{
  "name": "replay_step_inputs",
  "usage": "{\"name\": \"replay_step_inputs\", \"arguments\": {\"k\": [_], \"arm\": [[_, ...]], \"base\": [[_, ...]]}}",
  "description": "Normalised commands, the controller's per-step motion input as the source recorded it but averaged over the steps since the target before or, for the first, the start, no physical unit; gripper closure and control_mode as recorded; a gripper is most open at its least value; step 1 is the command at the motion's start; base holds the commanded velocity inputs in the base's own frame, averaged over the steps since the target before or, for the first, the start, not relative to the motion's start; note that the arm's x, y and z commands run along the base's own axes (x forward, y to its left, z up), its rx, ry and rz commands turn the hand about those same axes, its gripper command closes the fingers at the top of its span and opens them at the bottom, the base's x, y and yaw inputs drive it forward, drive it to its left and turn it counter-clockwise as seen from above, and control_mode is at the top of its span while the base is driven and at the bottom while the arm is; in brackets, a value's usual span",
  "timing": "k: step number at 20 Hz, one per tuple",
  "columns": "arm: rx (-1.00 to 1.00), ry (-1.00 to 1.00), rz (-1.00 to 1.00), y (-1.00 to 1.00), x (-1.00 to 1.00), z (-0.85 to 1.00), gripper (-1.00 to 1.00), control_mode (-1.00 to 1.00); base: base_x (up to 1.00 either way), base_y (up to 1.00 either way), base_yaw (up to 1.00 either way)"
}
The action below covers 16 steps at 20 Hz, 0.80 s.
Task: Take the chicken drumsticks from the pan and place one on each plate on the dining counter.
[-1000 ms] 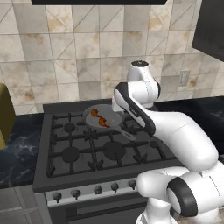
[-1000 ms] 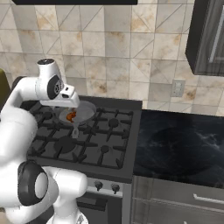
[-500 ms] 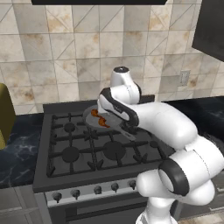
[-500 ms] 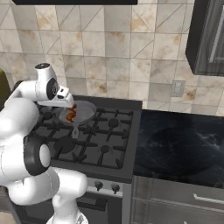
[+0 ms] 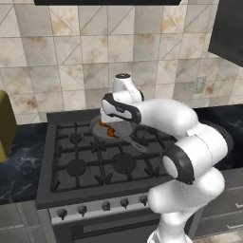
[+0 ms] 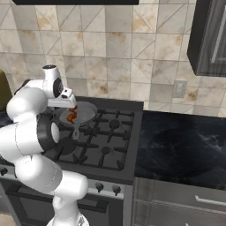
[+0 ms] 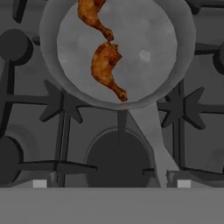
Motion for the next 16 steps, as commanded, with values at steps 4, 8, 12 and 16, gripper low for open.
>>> {"name": "replay_step_inputs", "arguments": {"k": [4,8,12,16], "arm": [[0.01,0.04,0.09,0.00,0.29,-0.23,-1.00,-1.00],[0.00,0.01,0.08,0.00,0.20,-0.26,-1.00,-1.00],[0.00,-0.02,0.03,0.02,0.13,-0.30,-1.00,-1.00],[0.00,-0.11,0.01,0.03,0.00,-0.33,-1.00,-1.00]], "base": [[0.00,0.00,0.00],[0.00,0.00,0.00],[0.00,0.00,0.00],[0.00,0.00,0.00]]}}
